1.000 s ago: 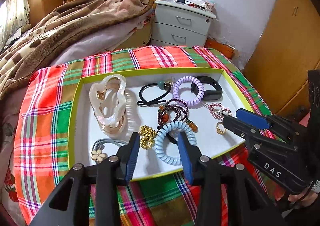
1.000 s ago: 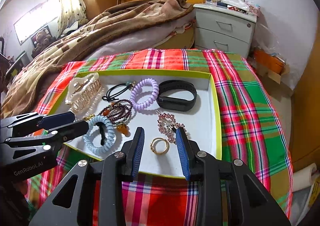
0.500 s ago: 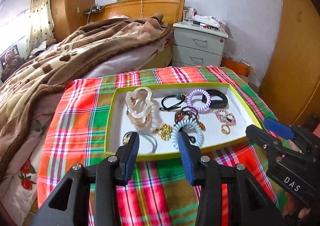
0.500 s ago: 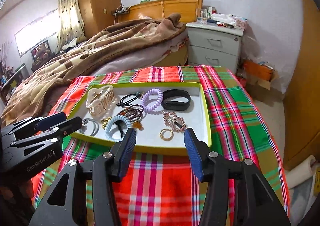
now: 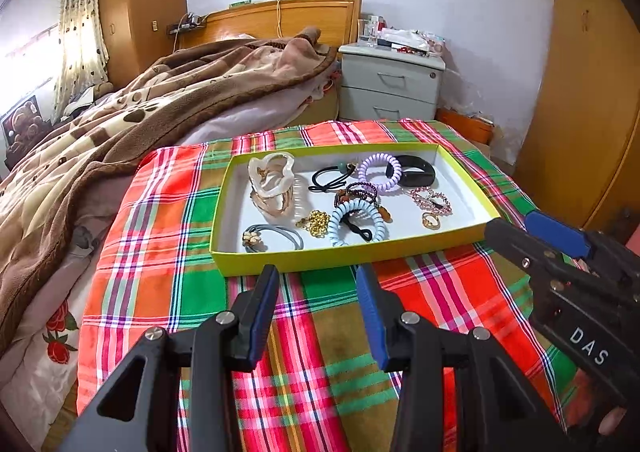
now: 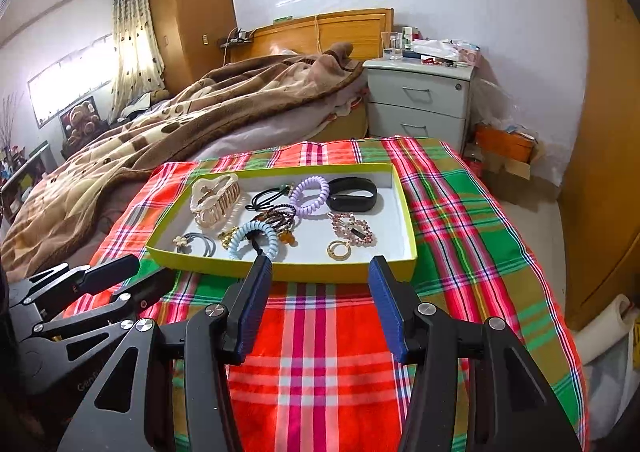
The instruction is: Organize jewelry
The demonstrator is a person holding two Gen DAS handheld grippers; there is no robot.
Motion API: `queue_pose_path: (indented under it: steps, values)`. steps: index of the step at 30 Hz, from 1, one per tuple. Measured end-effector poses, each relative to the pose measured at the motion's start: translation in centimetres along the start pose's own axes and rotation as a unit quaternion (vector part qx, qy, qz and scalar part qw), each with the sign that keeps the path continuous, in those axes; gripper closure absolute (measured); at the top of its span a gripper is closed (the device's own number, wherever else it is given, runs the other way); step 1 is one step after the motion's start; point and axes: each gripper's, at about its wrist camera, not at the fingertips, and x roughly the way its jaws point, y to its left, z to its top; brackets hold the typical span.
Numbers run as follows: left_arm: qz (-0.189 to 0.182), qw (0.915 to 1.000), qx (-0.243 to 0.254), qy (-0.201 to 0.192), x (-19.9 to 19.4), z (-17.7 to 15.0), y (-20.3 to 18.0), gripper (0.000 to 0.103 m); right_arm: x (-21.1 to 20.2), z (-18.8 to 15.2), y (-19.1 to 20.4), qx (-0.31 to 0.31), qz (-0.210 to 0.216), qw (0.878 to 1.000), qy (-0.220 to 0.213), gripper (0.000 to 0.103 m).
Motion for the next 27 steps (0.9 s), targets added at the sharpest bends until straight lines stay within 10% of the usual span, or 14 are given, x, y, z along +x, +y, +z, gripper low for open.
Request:
queue_pose_path:
  steps: [27]
  values:
    - [0.007,0.9999,-0.016,0.0,-0.59,-0.81,-0.11,0.061,-0.85,-0.68,0.43,0.005,0.001,1.0,-0.005,0.052]
